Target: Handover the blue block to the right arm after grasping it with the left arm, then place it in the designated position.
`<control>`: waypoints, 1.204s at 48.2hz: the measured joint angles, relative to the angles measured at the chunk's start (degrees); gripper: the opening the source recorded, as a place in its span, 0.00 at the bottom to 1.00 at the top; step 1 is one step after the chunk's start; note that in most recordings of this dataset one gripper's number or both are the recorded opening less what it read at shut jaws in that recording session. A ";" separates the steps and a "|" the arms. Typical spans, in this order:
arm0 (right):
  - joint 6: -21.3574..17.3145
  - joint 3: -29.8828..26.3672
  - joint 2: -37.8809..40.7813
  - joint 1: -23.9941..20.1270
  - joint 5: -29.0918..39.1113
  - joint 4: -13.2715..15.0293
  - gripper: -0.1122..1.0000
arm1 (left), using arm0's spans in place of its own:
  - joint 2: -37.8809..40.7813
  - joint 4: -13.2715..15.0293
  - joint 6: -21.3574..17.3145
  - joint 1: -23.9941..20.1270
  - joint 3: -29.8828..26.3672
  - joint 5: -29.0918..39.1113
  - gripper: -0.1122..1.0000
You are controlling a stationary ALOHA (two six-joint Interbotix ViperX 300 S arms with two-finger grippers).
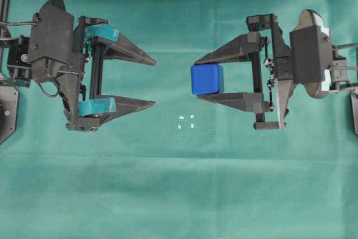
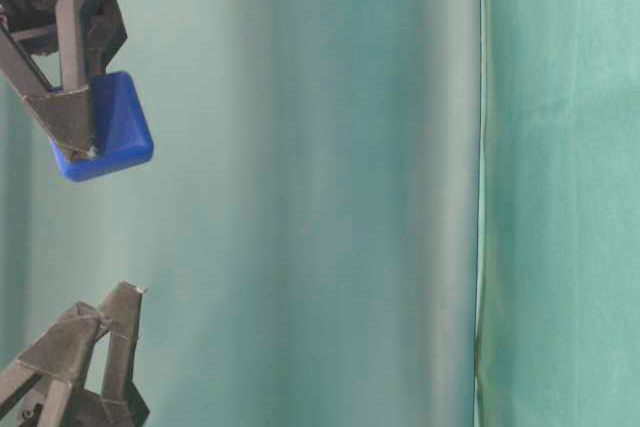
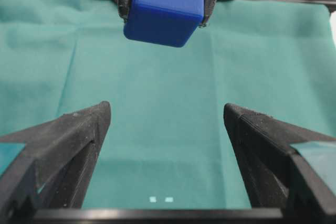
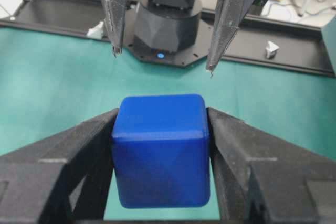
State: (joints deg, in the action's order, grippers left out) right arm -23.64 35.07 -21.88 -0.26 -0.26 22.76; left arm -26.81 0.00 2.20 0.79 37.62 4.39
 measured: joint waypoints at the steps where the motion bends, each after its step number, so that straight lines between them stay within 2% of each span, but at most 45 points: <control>1: -0.09 0.00 0.00 0.00 0.00 -0.09 0.57 | 0.00 0.00 0.00 0.00 -0.09 0.00 1.00; 58: -0.44 0.00 0.00 0.00 1.41 -0.09 0.57 | -0.09 -0.09 0.00 0.00 -0.09 0.00 1.00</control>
State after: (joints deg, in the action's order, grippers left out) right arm -24.08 35.07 -21.88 -0.26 1.14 22.68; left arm -26.89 -0.09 2.20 0.79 37.53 4.39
